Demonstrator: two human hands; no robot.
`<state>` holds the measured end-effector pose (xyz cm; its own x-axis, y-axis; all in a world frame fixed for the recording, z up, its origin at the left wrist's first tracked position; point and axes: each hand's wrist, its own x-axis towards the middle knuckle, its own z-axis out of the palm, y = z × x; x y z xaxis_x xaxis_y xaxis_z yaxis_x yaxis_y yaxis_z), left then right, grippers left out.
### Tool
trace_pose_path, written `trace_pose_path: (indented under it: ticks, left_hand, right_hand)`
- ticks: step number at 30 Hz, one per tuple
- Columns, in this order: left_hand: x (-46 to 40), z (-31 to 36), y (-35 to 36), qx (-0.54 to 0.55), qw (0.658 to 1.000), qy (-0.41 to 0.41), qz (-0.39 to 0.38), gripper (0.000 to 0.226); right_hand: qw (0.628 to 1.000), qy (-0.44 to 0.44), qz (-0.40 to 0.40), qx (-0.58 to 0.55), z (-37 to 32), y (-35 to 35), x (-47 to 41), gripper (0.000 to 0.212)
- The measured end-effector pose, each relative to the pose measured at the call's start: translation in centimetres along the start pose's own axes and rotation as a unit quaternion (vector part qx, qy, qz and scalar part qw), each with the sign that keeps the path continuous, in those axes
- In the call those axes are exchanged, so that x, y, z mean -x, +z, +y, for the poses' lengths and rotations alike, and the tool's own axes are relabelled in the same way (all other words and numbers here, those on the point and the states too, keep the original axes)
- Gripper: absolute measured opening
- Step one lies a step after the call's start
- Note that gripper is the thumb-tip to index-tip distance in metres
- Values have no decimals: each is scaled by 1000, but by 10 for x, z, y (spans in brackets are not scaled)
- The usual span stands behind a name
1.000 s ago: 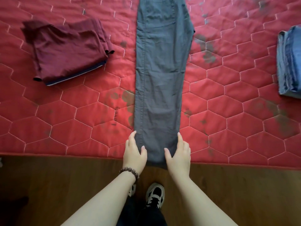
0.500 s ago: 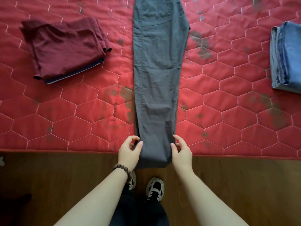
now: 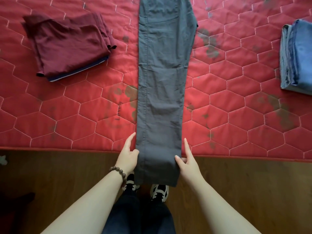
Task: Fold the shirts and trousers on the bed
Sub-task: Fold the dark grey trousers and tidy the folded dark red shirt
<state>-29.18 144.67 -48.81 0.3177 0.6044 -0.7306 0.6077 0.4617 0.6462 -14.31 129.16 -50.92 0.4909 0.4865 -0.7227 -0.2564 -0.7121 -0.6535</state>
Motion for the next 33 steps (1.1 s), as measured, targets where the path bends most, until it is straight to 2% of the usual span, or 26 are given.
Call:
trace_pose_path:
  ticks: [3,6,8,10,12,14,16,19,22,24,27,30,32,33]
  left_hand:
    - [5,8,-16,63,996,-40,-42,55]
    - [11,27,-30,90,991,-36,-87,65]
    - [15,38,-36,66,990,-14,-127,59]
    - [16,52,-41,10,987,25,-156,48]
    - [13,69,-45,-58,984,79,-148,43]
    - [6,89,-47,-144,974,144,-104,32]
    - [-5,108,-48,-188,963,184,-58,22]
    - [-27,140,-51,-120,968,203,-82,19]
    - [-63,173,-50,-24,975,201,-92,23]
    - [-93,194,-49,34,978,191,-79,16]
    - [-146,205,-45,55,985,149,-62,14]
    - [-193,190,-39,29,997,0,-72,27]
    - [-206,176,-34,66,990,-84,-94,26]
    - [-212,170,-32,83,986,-102,-98,24]
  right_hand:
    - [998,-15,-55,-17,-12,-13,8,65]
    - [994,-37,-96,25,-33,-29,14,65]
    - [988,-72,-119,72,-47,-37,14,67]
    - [984,-99,-116,92,-62,-44,12,58]
    - [984,-120,-92,98,-79,-49,8,52]
    - [981,-153,-60,107,-96,-55,1,52]
    - [976,-183,-29,115,-116,-61,-9,43]
    - [977,-203,-43,56,-153,-66,-31,26]
    - [973,-225,-45,9,-201,-62,-58,30]
    - [974,-226,-13,1,-229,-57,-88,34]
    - [979,-190,64,36,-249,-49,-147,21]
    - [992,-38,45,109,-231,-37,-193,32]
    - [990,9,28,135,-210,-28,-204,35]
    - [990,15,34,136,-204,-26,-207,36]
